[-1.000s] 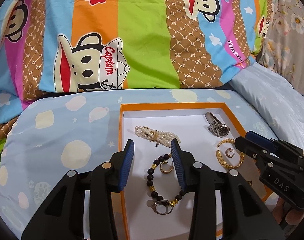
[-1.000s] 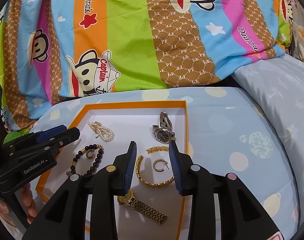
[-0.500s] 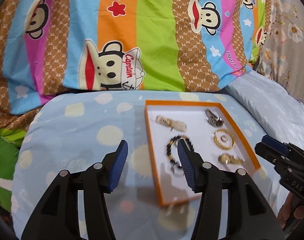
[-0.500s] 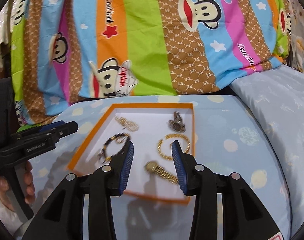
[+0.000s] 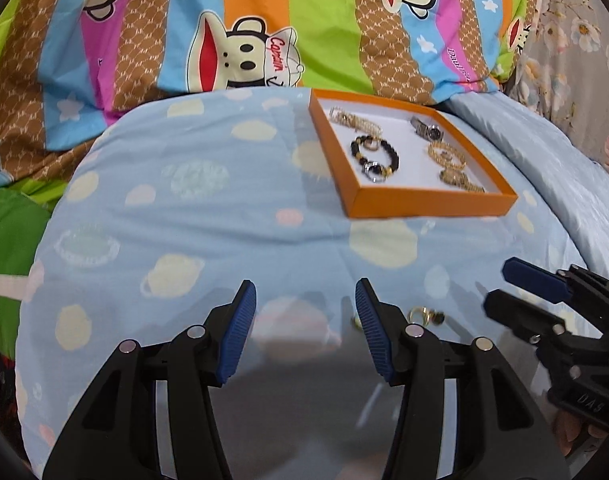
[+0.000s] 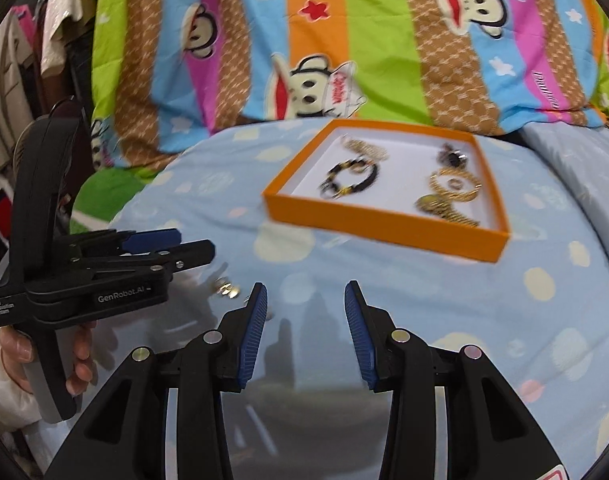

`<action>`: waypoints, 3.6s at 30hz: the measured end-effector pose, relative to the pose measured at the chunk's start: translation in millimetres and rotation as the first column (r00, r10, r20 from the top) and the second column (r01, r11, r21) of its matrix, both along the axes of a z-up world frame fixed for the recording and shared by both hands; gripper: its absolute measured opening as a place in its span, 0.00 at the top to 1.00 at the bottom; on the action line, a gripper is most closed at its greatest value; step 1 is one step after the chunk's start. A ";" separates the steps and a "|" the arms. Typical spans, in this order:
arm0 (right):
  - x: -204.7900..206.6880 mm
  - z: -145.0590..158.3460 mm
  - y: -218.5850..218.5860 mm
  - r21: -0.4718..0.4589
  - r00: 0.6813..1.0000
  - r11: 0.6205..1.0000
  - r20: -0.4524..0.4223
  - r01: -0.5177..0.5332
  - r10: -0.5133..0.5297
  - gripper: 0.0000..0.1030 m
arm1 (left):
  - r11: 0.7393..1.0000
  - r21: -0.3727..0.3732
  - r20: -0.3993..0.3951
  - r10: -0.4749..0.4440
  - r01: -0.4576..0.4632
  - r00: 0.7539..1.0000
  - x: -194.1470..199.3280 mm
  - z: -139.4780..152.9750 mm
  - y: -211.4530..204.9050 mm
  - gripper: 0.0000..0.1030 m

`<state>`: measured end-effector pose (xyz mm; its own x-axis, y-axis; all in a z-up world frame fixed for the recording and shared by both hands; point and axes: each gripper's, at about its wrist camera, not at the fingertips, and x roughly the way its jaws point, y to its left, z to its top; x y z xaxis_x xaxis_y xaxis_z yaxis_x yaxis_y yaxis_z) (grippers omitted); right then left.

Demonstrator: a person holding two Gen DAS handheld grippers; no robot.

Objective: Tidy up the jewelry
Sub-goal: 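Withdraw both tools toward the last two earrings on the sheet, then grasp a gold drop earring with the right tool while the left tool grasps the pearl earring, then carry both earrings into the orange box and open both tools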

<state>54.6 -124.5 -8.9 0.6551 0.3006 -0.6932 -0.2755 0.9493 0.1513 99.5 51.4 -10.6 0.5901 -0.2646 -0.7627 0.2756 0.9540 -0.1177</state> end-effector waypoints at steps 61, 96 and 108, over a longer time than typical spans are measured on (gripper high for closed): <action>3.4 -18.3 -34.6 0.030 0.983 0.985 -0.086 0.168 -0.165 0.87 | 0.996 0.036 0.007 -0.076 0.076 0.997 -11.8 -8.4 -37.5 0.78; 81.2 62.9 -80.6 0.022 0.975 0.980 0.096 0.200 -0.201 0.87 | 0.997 0.019 0.238 -0.077 0.074 0.968 71.8 83.2 -86.3 0.78; 168.6 42.3 -85.4 0.032 0.976 0.977 0.045 0.212 -0.213 0.86 | 0.997 0.051 0.208 -0.068 0.059 0.976 144.6 56.8 -123.1 0.78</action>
